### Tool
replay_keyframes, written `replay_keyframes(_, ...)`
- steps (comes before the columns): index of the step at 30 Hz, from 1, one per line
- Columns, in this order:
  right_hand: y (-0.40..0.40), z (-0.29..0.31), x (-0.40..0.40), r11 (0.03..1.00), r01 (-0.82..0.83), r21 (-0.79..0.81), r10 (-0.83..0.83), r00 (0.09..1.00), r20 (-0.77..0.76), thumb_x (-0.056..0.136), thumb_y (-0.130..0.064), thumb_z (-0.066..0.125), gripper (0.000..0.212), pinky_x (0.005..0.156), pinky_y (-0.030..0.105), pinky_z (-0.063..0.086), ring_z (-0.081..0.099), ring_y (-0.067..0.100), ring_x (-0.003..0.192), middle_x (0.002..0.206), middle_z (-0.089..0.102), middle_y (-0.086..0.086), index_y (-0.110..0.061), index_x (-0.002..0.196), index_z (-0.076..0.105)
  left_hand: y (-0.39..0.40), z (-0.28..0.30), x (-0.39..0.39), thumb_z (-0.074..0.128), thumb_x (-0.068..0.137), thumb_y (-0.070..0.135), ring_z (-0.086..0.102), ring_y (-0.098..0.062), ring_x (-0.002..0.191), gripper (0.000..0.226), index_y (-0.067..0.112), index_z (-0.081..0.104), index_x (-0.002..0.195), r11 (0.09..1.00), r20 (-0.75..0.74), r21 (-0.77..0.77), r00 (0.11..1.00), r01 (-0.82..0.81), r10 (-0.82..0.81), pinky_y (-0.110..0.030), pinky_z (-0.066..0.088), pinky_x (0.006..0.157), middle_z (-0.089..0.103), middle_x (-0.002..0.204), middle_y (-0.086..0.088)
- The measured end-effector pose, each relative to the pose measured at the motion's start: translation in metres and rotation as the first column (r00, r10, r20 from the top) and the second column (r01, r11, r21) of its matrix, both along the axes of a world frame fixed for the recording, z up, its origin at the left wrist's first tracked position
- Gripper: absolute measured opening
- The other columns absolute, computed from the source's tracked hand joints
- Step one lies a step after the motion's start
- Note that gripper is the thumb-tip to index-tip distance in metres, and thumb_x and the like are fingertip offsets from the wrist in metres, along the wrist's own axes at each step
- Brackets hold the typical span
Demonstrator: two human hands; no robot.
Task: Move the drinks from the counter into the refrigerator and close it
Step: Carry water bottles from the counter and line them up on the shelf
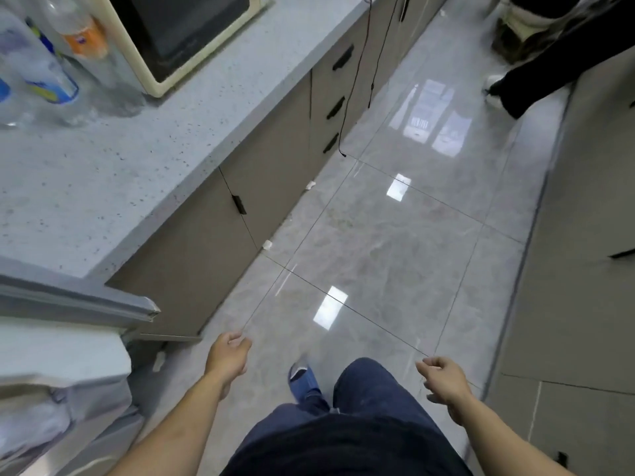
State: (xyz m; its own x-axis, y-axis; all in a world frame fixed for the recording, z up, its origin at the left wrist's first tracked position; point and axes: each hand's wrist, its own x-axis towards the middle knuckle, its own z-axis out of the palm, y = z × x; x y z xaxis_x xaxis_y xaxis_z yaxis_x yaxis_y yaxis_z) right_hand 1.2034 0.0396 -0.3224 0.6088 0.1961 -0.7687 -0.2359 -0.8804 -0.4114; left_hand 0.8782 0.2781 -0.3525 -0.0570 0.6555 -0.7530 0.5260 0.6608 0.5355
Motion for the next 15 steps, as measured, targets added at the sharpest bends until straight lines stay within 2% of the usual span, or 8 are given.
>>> replay_keyframes(4,0.048,-0.009,0.031,0.995,-0.097,-0.022,0.097,0.995,-0.028,0.092,-0.021,0.064,0.011,0.061,0.033,0.048,0.05,0.023,0.069,0.074,0.056,0.007,-0.011,0.088,0.061,0.033,0.006,0.028,0.059,0.095,0.021,0.06,-0.023,0.094,0.021,0.017,0.055,0.115,0.996,0.044,0.014,0.995,-0.093,0.092,-0.029,0.053,0.067,0.058,0.118,-0.007)
replay_keyframes(7,0.086,-0.019,0.053,0.983,-0.179,-0.042,0.176,0.983,-0.055,0.092,-0.021,0.065,0.013,0.06,0.032,0.047,0.049,0.023,0.067,0.071,0.055,0.007,-0.009,0.091,0.061,0.049,0.008,0.042,0.059,0.095,0.02,0.06,-0.022,0.097,0.022,0.019,0.055,0.116,0.988,0.044,0.022,0.987,-0.154,0.153,-0.026,0.051,0.062,0.058,0.117,-0.005)
replay_keyframes(10,0.134,-0.026,0.078,0.961,-0.271,-0.049,0.266,0.96,-0.084,0.092,-0.022,0.065,0.014,0.058,0.031,0.046,0.048,0.023,0.066,0.072,0.056,0.008,-0.009,0.093,0.061,0.063,0.012,0.052,0.059,0.095,0.022,0.06,-0.022,0.097,0.027,0.018,0.055,0.121,0.974,-0.004,0.012,0.974,-0.224,0.224,-0.026,0.052,0.062,0.057,0.118,-0.005)
replay_keyframes(15,0.241,-0.021,0.113,0.873,-0.488,0.008,0.487,0.87,-0.079,0.09,-0.018,0.063,0.02,0.051,0.029,0.036,0.037,0.02,0.056,0.058,0.042,0.005,-0.013,0.075,0.051,0.08,0.022,0.061,0.06,0.094,0.023,0.061,-0.021,0.09,0.028,0.015,0.055,0.12,0.931,-0.105,0.024,0.925,-0.365,0.365,-0.036,0.058,0.075,0.059,0.115,-0.008)
